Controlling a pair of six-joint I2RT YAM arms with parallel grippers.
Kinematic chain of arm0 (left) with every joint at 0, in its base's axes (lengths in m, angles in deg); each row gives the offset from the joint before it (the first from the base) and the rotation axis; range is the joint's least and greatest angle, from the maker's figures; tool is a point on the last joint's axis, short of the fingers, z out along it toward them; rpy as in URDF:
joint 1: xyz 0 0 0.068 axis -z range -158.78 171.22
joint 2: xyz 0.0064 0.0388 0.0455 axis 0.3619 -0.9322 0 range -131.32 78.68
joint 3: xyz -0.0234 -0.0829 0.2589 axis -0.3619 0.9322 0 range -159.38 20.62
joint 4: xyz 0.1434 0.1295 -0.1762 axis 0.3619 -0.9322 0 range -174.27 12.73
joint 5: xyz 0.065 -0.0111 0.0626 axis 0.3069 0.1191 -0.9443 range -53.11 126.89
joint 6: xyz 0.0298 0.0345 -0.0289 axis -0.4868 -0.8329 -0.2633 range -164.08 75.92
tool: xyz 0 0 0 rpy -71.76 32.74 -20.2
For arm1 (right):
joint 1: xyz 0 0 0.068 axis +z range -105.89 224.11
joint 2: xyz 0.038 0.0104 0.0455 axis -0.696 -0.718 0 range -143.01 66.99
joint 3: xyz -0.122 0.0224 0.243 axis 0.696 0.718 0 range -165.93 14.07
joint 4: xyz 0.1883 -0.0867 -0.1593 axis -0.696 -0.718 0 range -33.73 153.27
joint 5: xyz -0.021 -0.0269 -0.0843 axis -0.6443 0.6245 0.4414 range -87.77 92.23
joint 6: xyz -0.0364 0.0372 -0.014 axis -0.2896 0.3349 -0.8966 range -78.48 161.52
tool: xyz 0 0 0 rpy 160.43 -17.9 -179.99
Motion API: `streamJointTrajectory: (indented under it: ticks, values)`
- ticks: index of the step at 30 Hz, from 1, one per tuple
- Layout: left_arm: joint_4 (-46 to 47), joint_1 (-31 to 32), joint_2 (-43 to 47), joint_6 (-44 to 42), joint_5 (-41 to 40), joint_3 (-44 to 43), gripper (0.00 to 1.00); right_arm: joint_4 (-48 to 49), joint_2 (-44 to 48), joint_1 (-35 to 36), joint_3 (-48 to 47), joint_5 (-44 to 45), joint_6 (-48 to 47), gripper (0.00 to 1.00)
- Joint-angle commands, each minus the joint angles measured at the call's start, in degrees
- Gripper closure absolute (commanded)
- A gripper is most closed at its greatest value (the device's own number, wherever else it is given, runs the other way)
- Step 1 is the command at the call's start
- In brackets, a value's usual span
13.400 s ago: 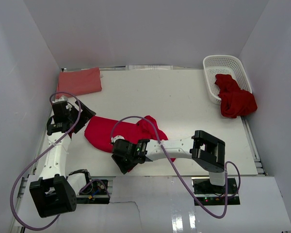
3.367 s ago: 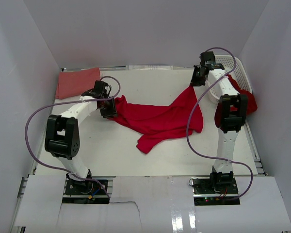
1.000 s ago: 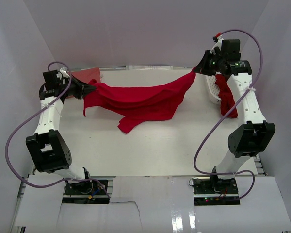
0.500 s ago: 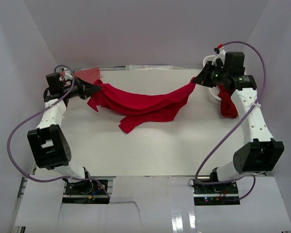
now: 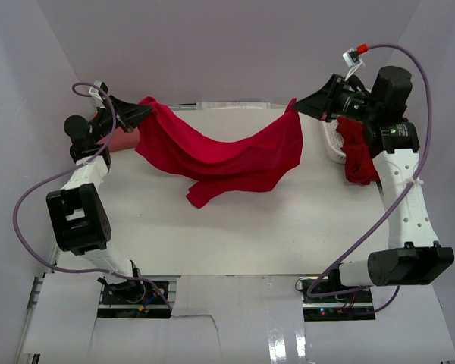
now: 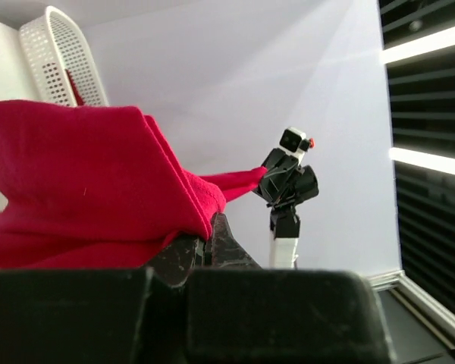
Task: Fold and stack the t-shirts
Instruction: Flatten out the tshirt
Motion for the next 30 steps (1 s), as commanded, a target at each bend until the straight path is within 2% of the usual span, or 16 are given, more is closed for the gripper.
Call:
streamJointTrajectory:
  ticks: [1,2,5,6,7,8,9,10,11,14,19,22,27,30]
  values:
    - [12.9,-0.7,-0.4,18.1,-0.8,-5.8,1.0,7.9,-0.8,-0.9,-7.6,-6.6,6.7,0.92]
    - [10.0,-0.9,1.9,14.9,-0.3,-6.8,1.0,7.9,-0.6,-0.9,-7.6,-6.2,6.8,0.92]
    - [-7.6,-1.0,5.6,-3.7,4.1,-12.2,1.0,7.7,2.4,-0.9,-3.2,-4.3,5.1,0.92]
    - [-25.4,-0.8,8.9,-11.7,4.7,-14.1,1.0,6.8,4.5,-1.0,-1.7,-2.0,3.0,0.92]
    - [-39.2,-0.8,10.5,-32.7,1.4,-19.6,1.0,6.1,5.7,-0.9,-0.1,-0.7,2.2,0.92]
    - [-71.5,-0.2,11.2,-45.4,-4.1,-25.2,1.0,5.6,7.4,-0.9,2.5,2.0,1.3,0.92]
    - [-82.7,1.2,10.9,-64.5,-11.8,-37.5,1.0,3.2,7.8,-0.9,3.4,3.5,-0.8,0.92]
    - [-90.9,2.6,10.6,-69.2,-28.5,-42.0,1.0,1.8,8.1,-1.0,4.0,5.0,-1.7,0.92]
    - [-98.6,3.3,10.5,-71.2,-34.0,-44.8,1.0,0.3,8.2,-0.9,4.2,6.6,-2.7,0.92]
    - [-105.1,3.1,8.8,-73.5,-41.2,-51.2,1.0,-4.7,7.2,-0.6,3.9,13.5,-5.5,0.92]
    - [-109.2,3.1,4.3,-73.4,-42.7,-54.0,1.0,-8.4,6.1,-0.7,3.7,19.7,-7.4,0.92]
    - [-108.4,3.1,3.2,-72.0,-38.9,-49.7,1.0,-8.8,5.6,-0.6,5.0,20.8,-8.3,0.92]
    - [-104.9,3.4,2.8,-66.5,-29.7,-37.8,1.0,-9.1,4.6,-0.6,6.1,20.3,-9.1,0.92]
    - [-104.9,4.9,7.6,-66.6,-34.1,-32.2,1.0,-11.2,5.7,-0.6,6.1,19.9,-10.1,0.92]
